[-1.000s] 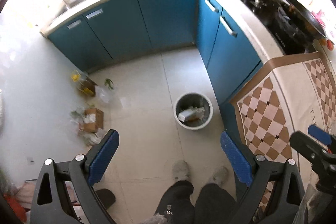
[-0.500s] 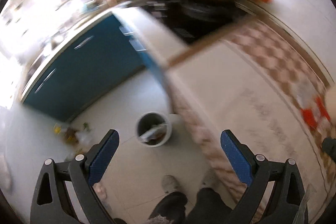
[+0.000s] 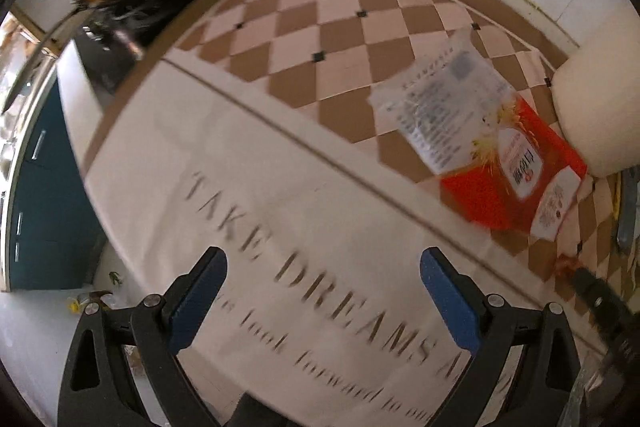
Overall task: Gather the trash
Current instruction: 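Grasp the red snack bag corner with the right tool while the left grasps the white-red bag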
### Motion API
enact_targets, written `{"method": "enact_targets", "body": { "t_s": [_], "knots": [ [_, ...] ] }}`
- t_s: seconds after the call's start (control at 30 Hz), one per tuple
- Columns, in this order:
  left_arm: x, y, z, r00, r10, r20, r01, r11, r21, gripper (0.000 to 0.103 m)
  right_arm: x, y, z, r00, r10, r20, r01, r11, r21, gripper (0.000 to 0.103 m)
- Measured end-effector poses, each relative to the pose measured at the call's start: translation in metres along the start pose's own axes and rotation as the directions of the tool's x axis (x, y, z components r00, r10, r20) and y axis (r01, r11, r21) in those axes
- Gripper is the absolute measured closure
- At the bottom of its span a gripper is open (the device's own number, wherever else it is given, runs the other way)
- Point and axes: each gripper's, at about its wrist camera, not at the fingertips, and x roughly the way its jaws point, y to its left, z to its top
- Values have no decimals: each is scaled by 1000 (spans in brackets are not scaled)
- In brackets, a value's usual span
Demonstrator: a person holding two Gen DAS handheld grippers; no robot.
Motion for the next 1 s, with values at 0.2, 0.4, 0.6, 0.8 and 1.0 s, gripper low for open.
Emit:
{"method": "enact_targets", "body": {
  "t_s": [0.2,0.4,0.6,0.8,1.0],
  "knots": [
    [30,-6,40,999,-33,-2,33,999,-15,5,28,-1,5,1000,23,-13,-23,1000,3,45],
    [53,-15,79,991,-135,14,136,991,-18,5,38,-7,8,1000,25,-16,-25,1000,5,82],
    [71,-54,101,981,-194,9,192,976,104,17,39,-15,15,997,59,-40,-57,998,39,82],
    [59,-83,103,989,-127,74,109,971,211,76,41,-14,21,996,66,-56,-64,997,42,82],
    [24,-73,97,985,-68,158,35,979,203,96,38,-23,20,993,93,-67,-88,993,75,83]
  ]
}}
